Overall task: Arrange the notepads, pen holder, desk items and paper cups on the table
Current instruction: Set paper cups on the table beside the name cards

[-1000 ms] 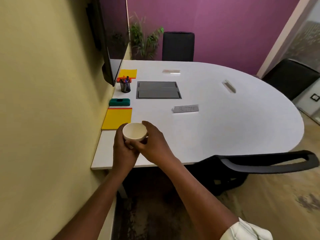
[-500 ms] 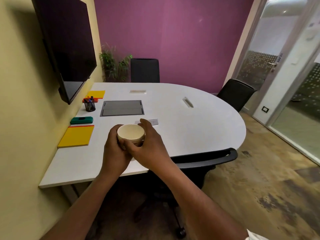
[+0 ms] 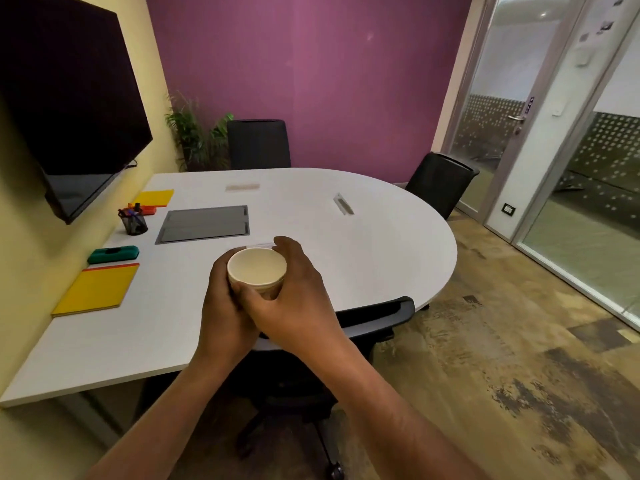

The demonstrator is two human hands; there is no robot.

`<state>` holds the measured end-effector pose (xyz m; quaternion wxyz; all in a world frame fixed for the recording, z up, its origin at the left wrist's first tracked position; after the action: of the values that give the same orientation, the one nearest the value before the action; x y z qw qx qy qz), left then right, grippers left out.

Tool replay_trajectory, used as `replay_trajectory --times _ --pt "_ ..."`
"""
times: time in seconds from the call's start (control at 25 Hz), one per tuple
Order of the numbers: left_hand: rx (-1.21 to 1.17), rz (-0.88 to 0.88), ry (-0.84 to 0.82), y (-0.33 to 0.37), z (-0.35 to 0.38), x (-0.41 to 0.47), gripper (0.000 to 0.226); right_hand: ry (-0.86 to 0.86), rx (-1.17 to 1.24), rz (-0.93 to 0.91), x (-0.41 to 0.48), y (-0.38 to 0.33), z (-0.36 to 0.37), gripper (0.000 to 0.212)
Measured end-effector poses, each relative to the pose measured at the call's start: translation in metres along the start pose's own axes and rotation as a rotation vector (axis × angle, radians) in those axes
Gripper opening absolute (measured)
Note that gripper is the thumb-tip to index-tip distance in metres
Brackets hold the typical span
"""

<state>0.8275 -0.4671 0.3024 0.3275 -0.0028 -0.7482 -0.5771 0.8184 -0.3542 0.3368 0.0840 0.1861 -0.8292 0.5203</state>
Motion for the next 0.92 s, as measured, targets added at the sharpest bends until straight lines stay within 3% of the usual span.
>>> replay_trajectory --times 0.4,0.52,0.72,0.92 --pt "-0.036 -0.108 -0.068 -0.043 0.108 0.07 0.073 -0.025 0.05 0.089 0.092 0.09 -0.05 0.069" --pt "-0.022 -0.135 -0.054 -0.055 0.146 0.094 0.067 -0.053 0.051 0.089 0.127 0.119 -0.069 0.075" --pt "0.091 -0.133 0.021 -0.063 0.218 0.113 0.059 -0.121 0.085 0.04 0.175 0.167 -0.117 0.079" --pt "0.166 -0.189 0.205 -0.054 0.297 0.095 0.051 -0.281 0.142 -0.036 0.195 0.219 -0.181 0.076"
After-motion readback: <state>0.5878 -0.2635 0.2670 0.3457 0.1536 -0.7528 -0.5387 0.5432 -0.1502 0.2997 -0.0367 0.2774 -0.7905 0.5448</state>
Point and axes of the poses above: each hand's wrist, its own x-axis towards the middle knuckle, its own z-axis out of the palm, y = z × x, the point moved 5 cm from there along x, towards the middle knuckle, and after that the axes turned 2 degrees about y, right-handed, at the moved point
